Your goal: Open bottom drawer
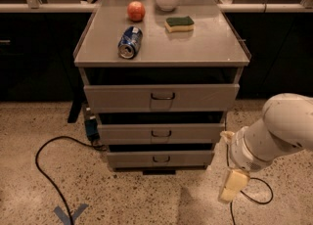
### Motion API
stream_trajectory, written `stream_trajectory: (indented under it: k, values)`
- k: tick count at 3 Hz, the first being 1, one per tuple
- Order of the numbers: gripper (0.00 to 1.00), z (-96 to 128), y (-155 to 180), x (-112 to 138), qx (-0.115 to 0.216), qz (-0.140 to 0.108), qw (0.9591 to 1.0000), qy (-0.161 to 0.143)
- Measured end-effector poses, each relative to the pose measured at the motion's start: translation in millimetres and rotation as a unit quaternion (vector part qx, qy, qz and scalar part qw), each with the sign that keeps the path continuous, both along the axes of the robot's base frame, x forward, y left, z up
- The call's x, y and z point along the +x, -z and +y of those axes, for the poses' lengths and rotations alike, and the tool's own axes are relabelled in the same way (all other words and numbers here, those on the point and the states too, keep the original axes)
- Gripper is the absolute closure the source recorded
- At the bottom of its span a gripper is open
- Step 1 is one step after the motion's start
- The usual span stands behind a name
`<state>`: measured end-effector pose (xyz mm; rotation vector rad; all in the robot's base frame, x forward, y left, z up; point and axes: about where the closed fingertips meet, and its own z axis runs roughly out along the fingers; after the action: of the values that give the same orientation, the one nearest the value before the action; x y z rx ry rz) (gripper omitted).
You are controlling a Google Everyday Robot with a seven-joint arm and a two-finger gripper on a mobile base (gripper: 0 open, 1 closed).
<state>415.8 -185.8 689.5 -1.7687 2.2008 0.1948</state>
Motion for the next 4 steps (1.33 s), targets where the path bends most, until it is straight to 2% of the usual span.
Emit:
stream_trajectory:
  k: [1,2,3,4]
  values:
    - [0.00,0,0,0,0.000,0.000,1.0000,0.000]
    - [0.00,5,19,3,0.014,-0.001,0.9999,-0.003]
    - [0.00,18,56,14,0.020,-0.011,0.9997,-0.005]
    - [0.00,29,104,37,0.023,-0.033,0.9990,0.017]
